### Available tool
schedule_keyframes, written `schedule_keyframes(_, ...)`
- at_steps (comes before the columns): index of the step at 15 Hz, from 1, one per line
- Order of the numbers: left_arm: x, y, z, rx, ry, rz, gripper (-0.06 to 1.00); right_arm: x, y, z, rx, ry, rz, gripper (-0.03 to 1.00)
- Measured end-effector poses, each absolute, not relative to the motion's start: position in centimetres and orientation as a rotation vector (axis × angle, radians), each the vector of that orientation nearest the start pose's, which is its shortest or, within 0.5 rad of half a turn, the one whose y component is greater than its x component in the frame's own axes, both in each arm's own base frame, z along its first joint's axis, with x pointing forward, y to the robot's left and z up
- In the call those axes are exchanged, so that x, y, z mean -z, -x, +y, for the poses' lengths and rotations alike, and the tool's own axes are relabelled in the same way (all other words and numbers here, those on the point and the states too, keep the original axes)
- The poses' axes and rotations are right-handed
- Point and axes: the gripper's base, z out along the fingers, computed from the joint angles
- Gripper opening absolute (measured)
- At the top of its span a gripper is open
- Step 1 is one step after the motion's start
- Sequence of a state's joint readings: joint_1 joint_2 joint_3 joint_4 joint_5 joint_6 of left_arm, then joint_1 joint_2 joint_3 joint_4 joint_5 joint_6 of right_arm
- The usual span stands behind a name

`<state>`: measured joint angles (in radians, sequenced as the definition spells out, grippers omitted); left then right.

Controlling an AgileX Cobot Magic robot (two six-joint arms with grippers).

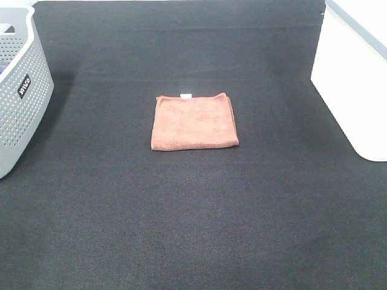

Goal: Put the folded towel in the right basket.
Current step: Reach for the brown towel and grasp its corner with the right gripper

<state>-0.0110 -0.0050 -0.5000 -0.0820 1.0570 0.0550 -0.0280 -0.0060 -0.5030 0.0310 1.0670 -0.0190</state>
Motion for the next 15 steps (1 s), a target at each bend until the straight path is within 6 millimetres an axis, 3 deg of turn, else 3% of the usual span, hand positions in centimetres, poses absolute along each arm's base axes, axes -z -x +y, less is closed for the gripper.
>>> schedule_keyframes(15,-27.78,0.57,-0.64,0.07,-0.071,2.032,0.88,-27.76,0.64,0.27,-0.008,-0.007,2.041,0.75)
